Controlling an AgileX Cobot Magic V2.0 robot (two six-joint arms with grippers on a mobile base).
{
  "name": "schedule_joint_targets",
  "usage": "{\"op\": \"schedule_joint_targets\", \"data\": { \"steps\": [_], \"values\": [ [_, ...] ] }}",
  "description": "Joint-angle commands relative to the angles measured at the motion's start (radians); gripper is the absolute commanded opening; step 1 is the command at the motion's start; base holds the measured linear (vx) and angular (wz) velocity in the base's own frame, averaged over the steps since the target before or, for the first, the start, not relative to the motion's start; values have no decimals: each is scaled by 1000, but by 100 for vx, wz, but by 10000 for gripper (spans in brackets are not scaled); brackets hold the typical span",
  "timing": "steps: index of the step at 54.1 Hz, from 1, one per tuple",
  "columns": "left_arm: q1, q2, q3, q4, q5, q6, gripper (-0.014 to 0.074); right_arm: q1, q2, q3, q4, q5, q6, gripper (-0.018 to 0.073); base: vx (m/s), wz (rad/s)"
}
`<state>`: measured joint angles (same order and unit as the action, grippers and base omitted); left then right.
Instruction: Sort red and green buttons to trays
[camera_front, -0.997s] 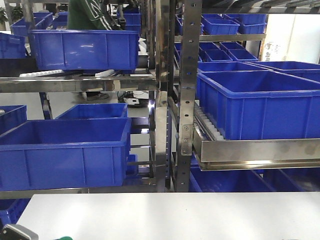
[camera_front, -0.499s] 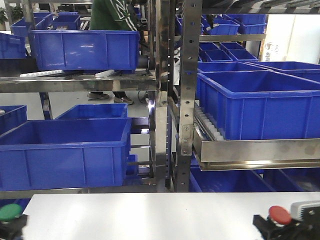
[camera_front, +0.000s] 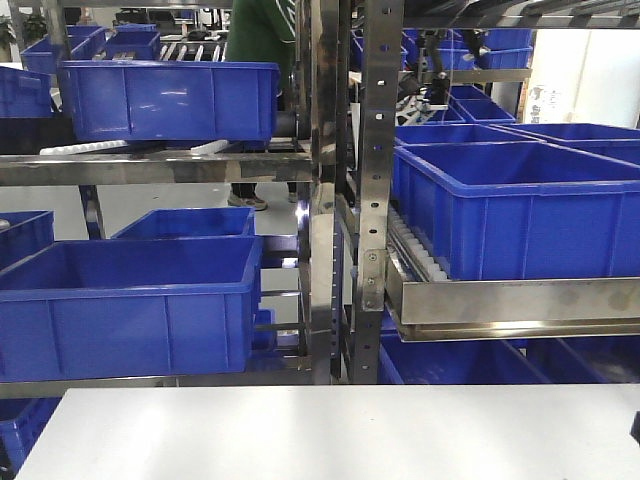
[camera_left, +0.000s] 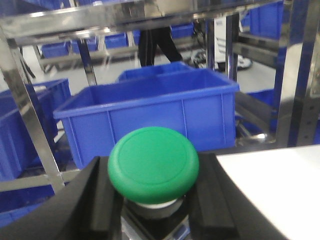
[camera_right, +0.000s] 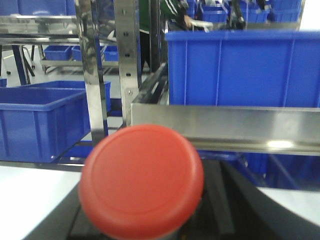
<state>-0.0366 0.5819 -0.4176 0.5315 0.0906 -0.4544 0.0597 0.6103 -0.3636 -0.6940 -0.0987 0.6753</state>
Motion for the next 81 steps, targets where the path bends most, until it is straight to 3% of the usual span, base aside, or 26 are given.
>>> {"op": "schedule_joint_targets", "data": {
  "steps": [1,43,81],
  "values": [
    [-5,-12,-29,-7,-69,-12,1,-2,-18,-29,-28,-55,2,0,0,0],
    [-4,-10,-29,-7,-69,-12,3,-3,-18,-29,-28,-56,2,0,-1,5],
    [-4,-10,-29,-7,-69,-12,3,-3,-18,-29,-28,-56,2,0,-9,59]
  ]
}}
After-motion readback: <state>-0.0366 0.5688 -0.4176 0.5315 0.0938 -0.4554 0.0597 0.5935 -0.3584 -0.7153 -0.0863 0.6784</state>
